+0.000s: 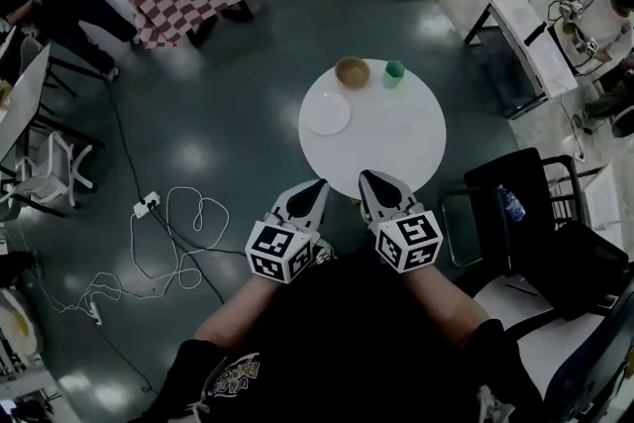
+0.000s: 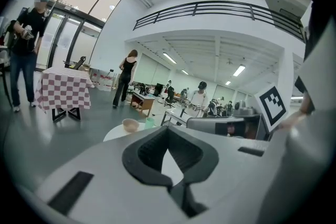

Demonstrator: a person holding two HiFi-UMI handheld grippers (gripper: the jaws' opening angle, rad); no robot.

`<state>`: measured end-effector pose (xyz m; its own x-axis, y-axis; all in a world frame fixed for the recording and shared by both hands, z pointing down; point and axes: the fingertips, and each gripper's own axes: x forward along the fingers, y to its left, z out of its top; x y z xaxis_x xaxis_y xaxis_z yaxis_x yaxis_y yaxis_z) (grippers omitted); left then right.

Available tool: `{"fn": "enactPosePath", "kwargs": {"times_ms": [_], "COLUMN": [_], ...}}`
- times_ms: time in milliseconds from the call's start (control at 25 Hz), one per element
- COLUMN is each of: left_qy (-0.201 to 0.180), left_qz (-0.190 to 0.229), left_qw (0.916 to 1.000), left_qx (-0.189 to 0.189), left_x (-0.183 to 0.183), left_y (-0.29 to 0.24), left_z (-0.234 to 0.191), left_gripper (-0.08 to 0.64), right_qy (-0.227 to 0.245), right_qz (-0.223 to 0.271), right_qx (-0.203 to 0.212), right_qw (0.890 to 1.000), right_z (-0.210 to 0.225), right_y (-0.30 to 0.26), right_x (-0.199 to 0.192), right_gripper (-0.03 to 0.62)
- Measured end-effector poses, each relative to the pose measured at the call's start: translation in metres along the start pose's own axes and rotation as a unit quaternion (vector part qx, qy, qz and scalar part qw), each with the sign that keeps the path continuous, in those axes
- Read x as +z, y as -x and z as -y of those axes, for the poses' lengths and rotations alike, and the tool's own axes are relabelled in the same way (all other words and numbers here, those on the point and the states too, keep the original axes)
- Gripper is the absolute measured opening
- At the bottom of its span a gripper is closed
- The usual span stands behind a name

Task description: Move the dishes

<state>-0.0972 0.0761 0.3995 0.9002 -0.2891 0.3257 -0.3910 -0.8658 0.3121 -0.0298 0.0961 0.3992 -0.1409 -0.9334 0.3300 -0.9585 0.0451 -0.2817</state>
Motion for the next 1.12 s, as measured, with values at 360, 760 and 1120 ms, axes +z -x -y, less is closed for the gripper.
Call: {"fn": "enactPosePath", "kwargs": {"times_ms": [360, 760, 1120], "left_qy": [-0.003, -0.003, -0.002], "left_qz": [-0.003, -0.002, -0.003], "left_qw": [1.0, 1.0, 1.0], "left_qx": [-0.007, -0.006, -0.005], "left_x": [-0.0015, -0.001, -0.0015], "left_y": [-0.0046, -0.0044, -0.0015], "left_z": [0.0016, 0.0017, 0.0002], "left_gripper": [0.005, 0.005, 0.005], "right_qy": [-0.002, -0.003, -0.005], "right_qz": [0.0, -0.001, -0.001], "right_qx": [-0.003, -0.002, -0.002], "right_qw": [1.0, 1.0, 1.0], "right_z": [0.0028, 0.0023, -0.0008], "right_y": [0.0001, -0.0008, -0.0018], "right_x": [-0.0024, -0.0024, -0.0025], "right_gripper": [0.021, 0.021, 0.021]}}
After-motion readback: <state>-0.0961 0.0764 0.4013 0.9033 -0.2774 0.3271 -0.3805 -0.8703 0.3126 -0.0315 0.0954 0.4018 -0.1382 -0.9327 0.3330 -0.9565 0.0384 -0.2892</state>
